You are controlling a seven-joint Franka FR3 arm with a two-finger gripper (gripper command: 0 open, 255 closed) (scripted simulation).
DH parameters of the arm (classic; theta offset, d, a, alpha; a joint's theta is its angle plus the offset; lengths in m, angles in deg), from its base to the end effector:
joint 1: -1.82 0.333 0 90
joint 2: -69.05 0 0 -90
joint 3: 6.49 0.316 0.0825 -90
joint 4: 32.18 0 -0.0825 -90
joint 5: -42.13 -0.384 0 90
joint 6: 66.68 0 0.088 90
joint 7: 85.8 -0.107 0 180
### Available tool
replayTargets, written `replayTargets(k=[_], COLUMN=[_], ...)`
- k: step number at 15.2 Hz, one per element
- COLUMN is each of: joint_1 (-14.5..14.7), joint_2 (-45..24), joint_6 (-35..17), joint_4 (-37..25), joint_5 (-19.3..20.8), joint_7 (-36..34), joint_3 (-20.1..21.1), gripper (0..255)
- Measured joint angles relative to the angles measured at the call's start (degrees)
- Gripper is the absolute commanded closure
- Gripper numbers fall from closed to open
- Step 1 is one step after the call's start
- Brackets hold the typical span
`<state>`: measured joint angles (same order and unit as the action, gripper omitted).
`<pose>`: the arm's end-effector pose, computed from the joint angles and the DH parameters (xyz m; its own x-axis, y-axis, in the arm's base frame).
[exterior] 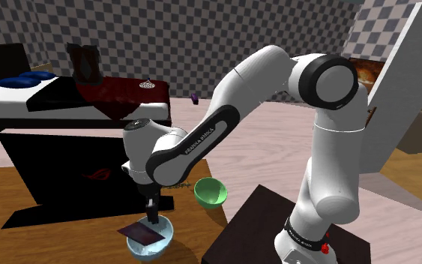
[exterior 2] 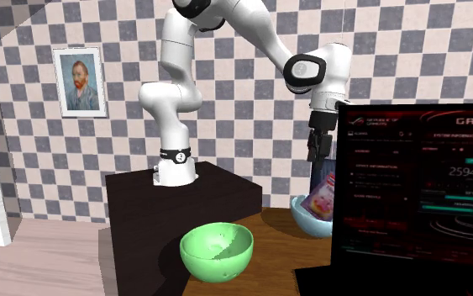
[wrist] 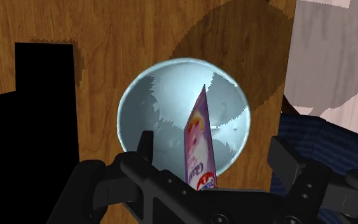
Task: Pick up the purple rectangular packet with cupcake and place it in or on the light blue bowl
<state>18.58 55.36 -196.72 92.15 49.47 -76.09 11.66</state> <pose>0.4501 0.3095 0.2784 0.6442 0.7546 -0.1251 0.7599 -0.6500 -0.0080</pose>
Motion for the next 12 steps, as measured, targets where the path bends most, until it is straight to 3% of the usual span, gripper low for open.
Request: replayTargets(k=[6,12], joint_1=[-0.29,-0.29], joint_2=[3.42,3.85], joint_6=[5.84,6.79], joint_4=[-2.73,-3.2], joint_5=[-1.74,-1.98], joint_7=[1.22,1.35], joint_3=[0.56,0.64], gripper=[0,0])
